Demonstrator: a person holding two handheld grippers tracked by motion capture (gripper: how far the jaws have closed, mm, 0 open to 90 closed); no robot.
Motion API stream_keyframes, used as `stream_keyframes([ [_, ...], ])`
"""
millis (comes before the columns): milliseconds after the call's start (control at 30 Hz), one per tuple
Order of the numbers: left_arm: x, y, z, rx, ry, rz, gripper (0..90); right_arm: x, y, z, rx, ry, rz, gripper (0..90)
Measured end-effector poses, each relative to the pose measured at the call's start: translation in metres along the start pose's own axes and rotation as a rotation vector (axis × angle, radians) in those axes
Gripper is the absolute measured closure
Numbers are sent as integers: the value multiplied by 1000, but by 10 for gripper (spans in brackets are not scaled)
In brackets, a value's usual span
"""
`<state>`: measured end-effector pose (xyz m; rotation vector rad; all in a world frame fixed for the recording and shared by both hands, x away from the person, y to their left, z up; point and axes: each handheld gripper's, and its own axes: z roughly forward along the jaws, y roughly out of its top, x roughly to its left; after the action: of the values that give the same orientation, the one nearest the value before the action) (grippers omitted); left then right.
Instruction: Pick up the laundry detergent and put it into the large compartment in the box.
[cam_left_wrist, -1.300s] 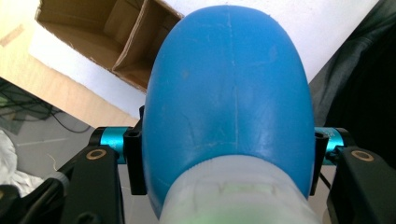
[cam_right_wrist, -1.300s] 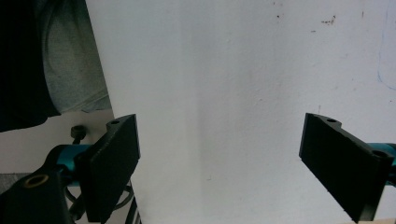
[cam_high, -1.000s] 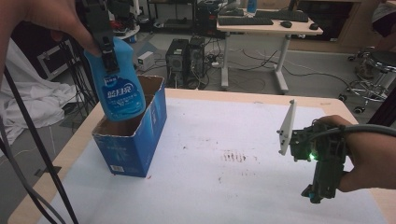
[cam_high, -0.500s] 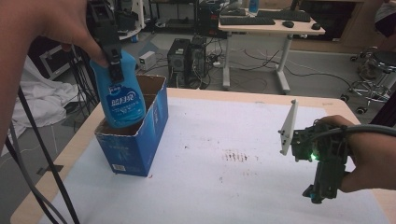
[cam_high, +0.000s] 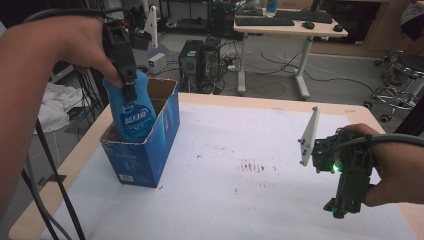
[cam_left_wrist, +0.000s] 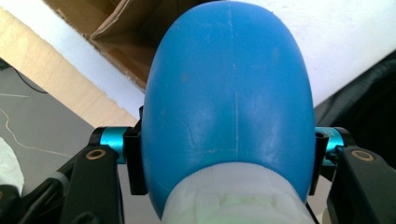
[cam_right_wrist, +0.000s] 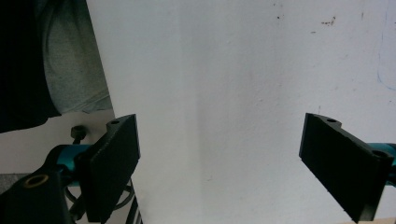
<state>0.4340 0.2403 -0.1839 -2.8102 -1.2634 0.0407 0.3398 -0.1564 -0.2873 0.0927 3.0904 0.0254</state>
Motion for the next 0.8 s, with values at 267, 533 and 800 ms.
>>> stream_keyframes([
  [267,6,6,44,5,-17,-3,384,1,-1,2,0,5,3,115],
  [533,12,7,75,5,-25,-40,384,0,0,3,0,6,6,115],
  [800,10,11,92,17,4,6,384,-1,3,5,0,10,-3,115],
])
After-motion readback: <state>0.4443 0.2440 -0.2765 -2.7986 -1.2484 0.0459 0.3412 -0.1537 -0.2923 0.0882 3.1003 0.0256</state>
